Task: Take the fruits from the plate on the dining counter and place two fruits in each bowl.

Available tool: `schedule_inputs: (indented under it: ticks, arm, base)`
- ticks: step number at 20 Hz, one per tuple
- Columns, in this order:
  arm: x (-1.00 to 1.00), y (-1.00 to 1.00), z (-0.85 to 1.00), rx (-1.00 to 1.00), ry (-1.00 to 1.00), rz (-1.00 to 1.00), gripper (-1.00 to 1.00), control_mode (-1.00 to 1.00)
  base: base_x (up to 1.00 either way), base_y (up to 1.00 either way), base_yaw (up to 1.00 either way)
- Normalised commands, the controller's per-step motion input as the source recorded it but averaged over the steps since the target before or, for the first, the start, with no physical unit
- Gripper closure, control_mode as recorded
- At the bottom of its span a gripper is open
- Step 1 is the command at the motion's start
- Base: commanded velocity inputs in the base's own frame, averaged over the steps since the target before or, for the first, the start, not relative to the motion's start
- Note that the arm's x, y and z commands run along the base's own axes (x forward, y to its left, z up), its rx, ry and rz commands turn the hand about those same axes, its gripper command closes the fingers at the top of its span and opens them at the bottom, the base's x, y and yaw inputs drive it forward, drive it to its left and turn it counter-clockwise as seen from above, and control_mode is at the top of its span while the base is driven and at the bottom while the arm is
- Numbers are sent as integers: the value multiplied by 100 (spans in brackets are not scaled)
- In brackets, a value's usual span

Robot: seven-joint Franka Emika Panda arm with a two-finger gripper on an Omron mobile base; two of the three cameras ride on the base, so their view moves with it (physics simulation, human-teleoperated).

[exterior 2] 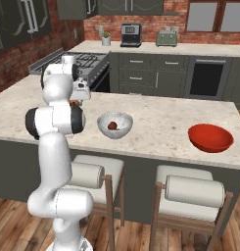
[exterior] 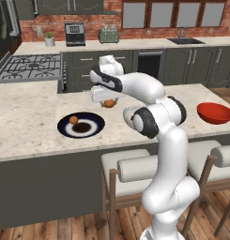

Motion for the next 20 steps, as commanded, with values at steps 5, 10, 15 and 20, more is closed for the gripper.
schedule_inputs:
  ticks: [5,10,15,20]
  arm:
    - [-97,-45,28,0,0,-32,100,-100]
    - [-39,-38,43,-1,2,-37,100,-100]
    - [-46,-19,42,-4,1,-13,100,-100]
    - [-74,-19,12,-6,-6,9,100,-100]
  base:
    - [0,0,0]
    - [0,0,0]
    - [0,0,0]
    - [0,0,0]
